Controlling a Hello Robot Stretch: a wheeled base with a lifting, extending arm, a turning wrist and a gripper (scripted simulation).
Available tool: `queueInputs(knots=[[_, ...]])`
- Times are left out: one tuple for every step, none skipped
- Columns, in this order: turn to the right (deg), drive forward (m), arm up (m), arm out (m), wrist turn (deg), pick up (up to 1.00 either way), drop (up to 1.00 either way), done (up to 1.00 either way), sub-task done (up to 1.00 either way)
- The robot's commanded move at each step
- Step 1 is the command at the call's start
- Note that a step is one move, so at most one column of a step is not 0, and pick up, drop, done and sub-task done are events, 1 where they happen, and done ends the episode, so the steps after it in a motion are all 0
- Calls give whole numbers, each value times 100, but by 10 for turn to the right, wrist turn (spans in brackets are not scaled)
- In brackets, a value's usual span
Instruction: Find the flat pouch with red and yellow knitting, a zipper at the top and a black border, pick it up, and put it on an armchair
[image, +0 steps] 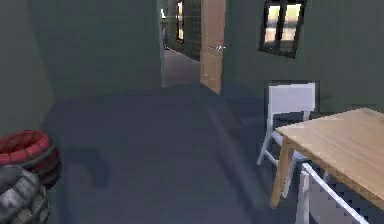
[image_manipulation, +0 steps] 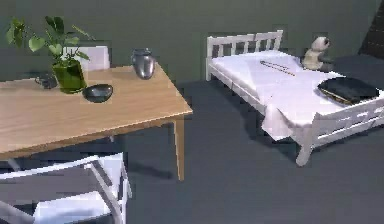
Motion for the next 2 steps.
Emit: queueInputs(knots=[[0,100,0,0,0,0,0,0,0],[0,100,0,0,0,0,0,0,0]])
